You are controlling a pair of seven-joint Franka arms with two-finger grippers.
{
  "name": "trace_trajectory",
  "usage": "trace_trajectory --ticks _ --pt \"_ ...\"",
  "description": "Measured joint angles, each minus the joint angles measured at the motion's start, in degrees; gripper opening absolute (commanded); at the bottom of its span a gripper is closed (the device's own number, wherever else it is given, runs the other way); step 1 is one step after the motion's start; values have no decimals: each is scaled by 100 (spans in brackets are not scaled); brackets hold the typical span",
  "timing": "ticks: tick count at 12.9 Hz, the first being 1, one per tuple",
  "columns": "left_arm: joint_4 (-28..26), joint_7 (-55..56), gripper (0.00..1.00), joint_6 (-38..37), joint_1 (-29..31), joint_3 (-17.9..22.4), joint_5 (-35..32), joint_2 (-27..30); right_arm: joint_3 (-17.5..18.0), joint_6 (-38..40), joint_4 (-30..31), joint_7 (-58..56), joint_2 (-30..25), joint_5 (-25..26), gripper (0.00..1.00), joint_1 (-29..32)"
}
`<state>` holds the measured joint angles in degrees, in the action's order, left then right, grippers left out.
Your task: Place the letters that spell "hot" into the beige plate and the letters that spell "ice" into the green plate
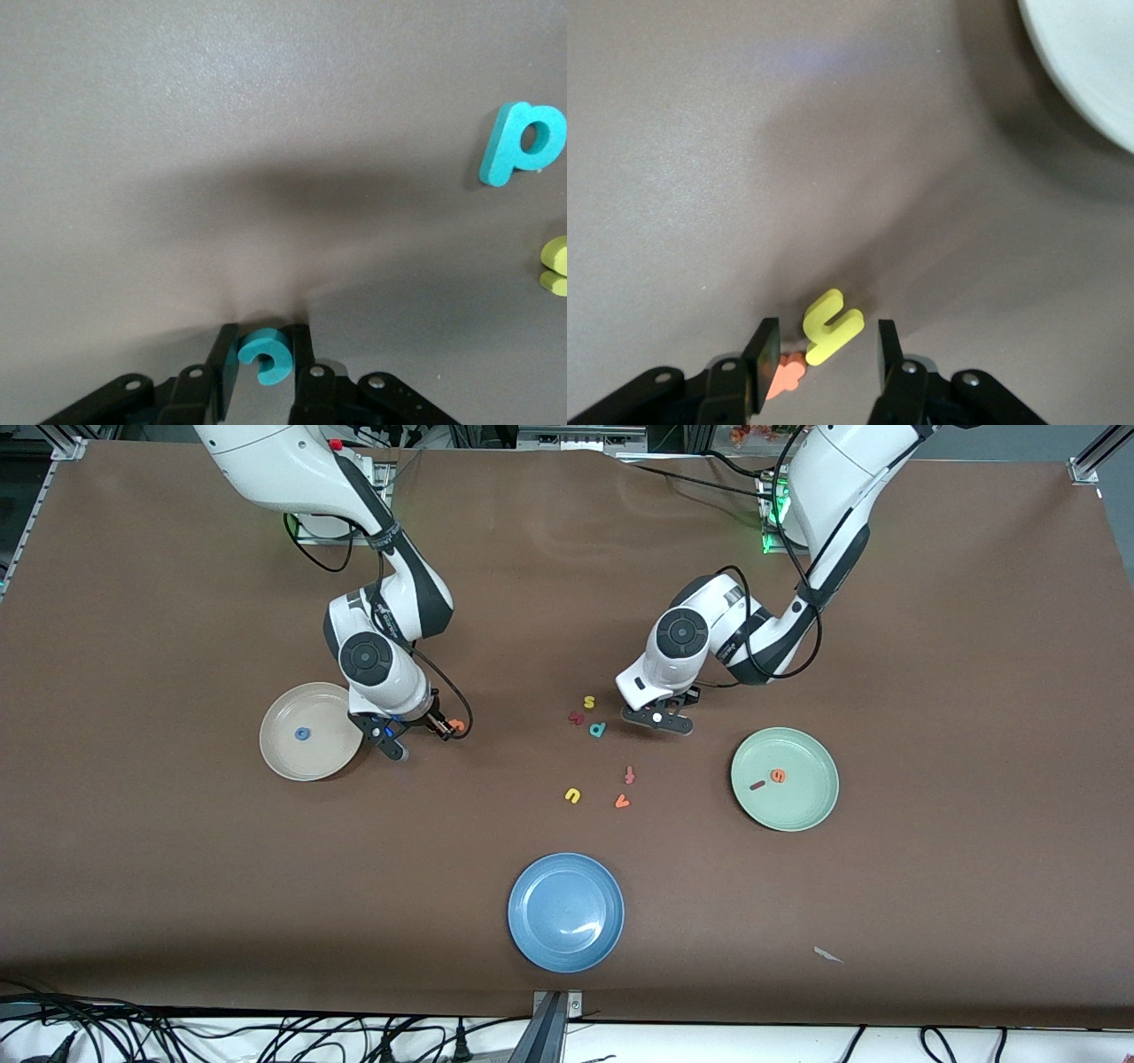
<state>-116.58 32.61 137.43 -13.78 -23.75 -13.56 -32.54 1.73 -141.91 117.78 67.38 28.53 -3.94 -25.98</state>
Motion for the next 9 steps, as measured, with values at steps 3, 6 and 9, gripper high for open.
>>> trace_trajectory --ticks 3,6,9 --pt "-2 0 12 -1 0 0 0 8 -4 -82 11 36 1 0 53 0" --pt "38 -98 13 -92 61 15 -4 163 -10 -293 92 39 30 0 53 1" --pt "389 -865 13 -957 456 45 -5 450 -21 -351 143 39 46 0 52 1"
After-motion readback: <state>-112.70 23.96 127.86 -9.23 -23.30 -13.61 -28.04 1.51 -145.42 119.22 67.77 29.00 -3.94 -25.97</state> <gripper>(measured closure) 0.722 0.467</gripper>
